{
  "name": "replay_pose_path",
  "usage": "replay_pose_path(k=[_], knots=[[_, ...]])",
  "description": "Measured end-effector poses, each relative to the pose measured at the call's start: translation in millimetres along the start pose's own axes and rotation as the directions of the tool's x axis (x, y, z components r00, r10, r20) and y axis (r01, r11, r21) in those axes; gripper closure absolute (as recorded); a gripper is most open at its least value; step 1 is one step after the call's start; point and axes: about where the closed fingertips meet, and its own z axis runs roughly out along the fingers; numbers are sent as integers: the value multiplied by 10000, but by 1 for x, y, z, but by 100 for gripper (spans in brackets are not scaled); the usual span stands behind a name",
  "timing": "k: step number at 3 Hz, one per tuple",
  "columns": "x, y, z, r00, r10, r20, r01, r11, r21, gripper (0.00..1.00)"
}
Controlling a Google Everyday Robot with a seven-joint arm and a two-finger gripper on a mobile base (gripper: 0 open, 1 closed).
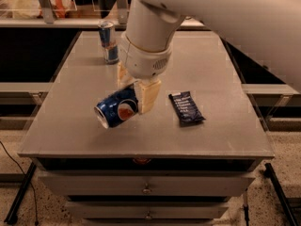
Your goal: Pick pepsi can
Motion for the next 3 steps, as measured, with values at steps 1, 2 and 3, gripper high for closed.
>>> replay_pose_path(k=[1,2,3], knots=[[4,-10,-20,9998,-80,208,77,9998,156,100],[7,-16,-30,9995,25,312,-35,9995,302,100],[9,-20,-32,9989,138,443,-153,9993,352,100]])
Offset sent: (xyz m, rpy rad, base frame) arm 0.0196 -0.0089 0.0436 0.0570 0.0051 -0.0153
